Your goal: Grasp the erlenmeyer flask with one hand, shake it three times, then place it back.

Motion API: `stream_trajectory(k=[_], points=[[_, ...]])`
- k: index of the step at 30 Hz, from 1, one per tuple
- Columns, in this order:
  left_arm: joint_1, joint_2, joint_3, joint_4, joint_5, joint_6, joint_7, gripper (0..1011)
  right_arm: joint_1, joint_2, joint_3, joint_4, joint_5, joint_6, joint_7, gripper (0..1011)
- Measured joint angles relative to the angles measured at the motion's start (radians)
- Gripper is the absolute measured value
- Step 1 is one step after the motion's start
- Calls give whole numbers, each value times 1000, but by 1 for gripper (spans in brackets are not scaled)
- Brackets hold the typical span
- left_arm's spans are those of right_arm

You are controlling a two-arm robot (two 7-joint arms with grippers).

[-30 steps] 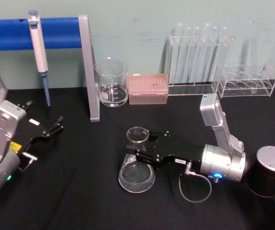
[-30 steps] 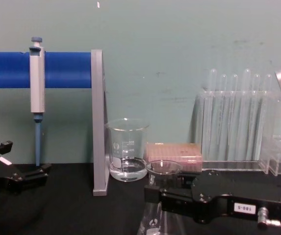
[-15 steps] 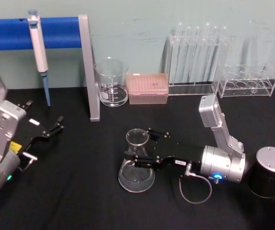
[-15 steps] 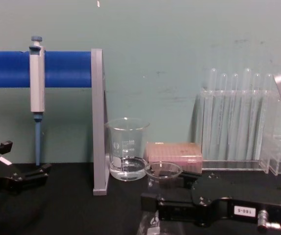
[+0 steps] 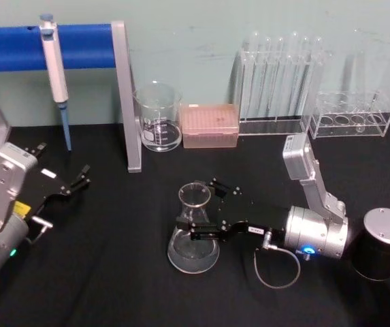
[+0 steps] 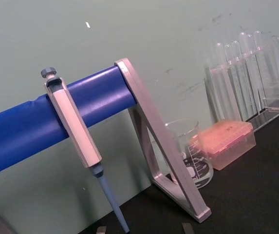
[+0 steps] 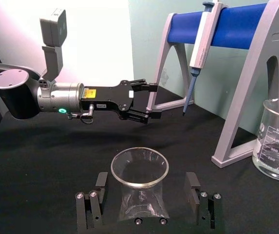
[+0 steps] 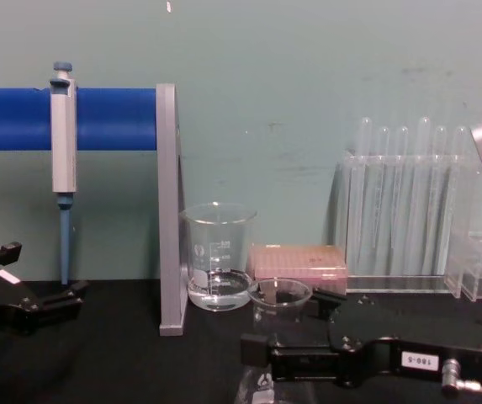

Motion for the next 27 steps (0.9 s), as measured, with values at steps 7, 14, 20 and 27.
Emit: stream_trajectory(k=[7, 14, 20, 27], points=[[0, 0, 0, 0, 0, 0, 0, 1001, 0, 0, 0, -1, 1, -1, 0, 1000], [0, 0, 0, 0, 0, 0, 0, 1001, 0, 0, 0, -2, 1, 0, 0, 1000], [0, 0, 0, 0, 0, 0, 0, 1001, 2, 5, -9, -9, -8, 16, -5, 1000], [0, 0, 0, 0, 0, 0, 0, 1001, -1, 12, -11, -18, -3, 34, -4, 1000]])
